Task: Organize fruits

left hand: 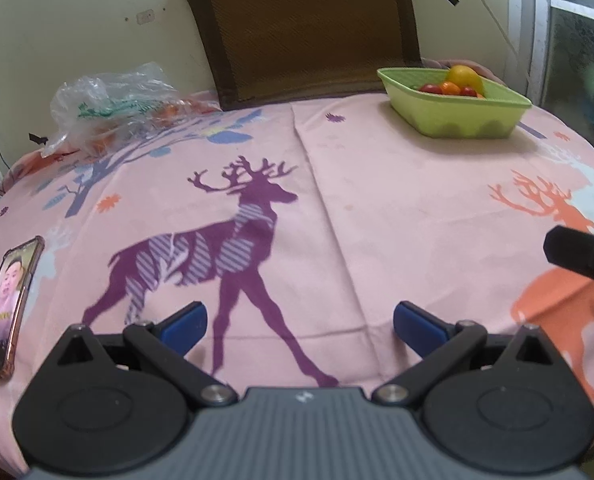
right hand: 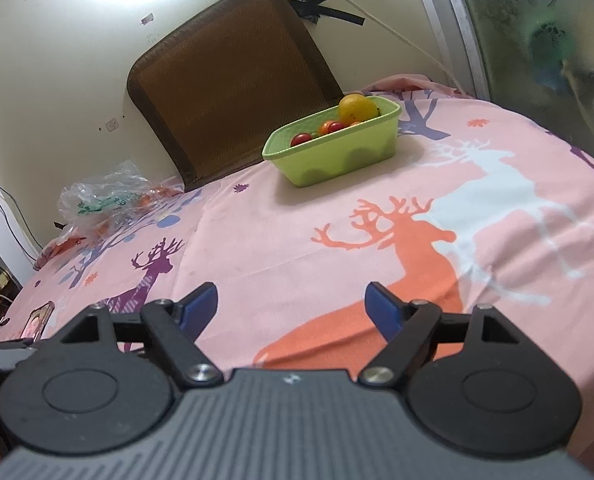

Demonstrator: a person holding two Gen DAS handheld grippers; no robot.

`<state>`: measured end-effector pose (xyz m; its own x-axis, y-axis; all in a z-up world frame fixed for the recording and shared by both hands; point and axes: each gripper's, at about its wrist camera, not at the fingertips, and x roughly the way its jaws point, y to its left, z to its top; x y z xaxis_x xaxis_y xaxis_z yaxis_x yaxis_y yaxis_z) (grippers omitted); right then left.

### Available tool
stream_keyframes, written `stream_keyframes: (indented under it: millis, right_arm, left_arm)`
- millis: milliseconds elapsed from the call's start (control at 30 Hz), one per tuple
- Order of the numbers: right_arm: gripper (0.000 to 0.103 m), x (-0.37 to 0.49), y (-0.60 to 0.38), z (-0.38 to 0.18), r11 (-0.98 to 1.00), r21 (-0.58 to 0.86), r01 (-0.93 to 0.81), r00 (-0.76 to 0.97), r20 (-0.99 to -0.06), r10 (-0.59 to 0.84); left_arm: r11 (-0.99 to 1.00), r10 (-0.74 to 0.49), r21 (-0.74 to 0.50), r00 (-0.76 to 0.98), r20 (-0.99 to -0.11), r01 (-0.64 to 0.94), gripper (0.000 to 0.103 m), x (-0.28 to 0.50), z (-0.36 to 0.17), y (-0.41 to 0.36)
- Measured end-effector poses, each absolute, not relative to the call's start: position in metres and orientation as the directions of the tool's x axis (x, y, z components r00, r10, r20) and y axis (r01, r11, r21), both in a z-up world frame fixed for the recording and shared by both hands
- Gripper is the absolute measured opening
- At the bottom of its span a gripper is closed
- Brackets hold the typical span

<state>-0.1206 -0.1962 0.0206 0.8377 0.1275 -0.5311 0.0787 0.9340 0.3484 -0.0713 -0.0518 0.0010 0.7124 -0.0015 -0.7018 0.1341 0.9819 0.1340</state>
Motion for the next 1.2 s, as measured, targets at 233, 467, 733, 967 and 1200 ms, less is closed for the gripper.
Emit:
stream_keyframes:
  millis: [233, 467, 733, 967, 1200]
  right_arm:
    - [0.083, -0.131, -0.197, 0.020, 0.936, 0.343, 0.080, 0.837, -0.533, 0.123]
    - [0.084, -0.132, -0.196, 0.016, 0.930, 0.360, 0.077, 0.820, -0.554, 0.146]
    - [0.084, -0.132, -0.200, 0.007, 0.910, 0.404, 0.096, 0.787, -0.590, 0.179]
    - [0.087, -0.134, -0.198, 0.007, 0.914, 0.395, 0.092, 0.786, -0.593, 0.177]
    - [0.088, -0.136, -0.197, 0.007, 0.917, 0.389, 0.089, 0.783, -0.597, 0.177]
  left_arm:
    - [0.981, 0.005, 0.142, 0.710, -0.704, 0.135, 0.103, -0.082, -0.004, -0.057]
    - [0.986, -0.001, 0.118, 0.714, -0.701, 0.117, 0.103, -0.086, -0.006, -0.054]
    - [0.989, -0.005, 0.102, 0.717, -0.697, 0.107, 0.103, -0.090, -0.007, -0.053]
    - [0.991, -0.023, 0.078, 0.710, -0.703, 0.109, 0.103, -0.093, -0.008, -0.051]
    - [0.991, -0.030, 0.075, 0.712, -0.702, 0.115, 0.103, -0.099, -0.009, -0.052]
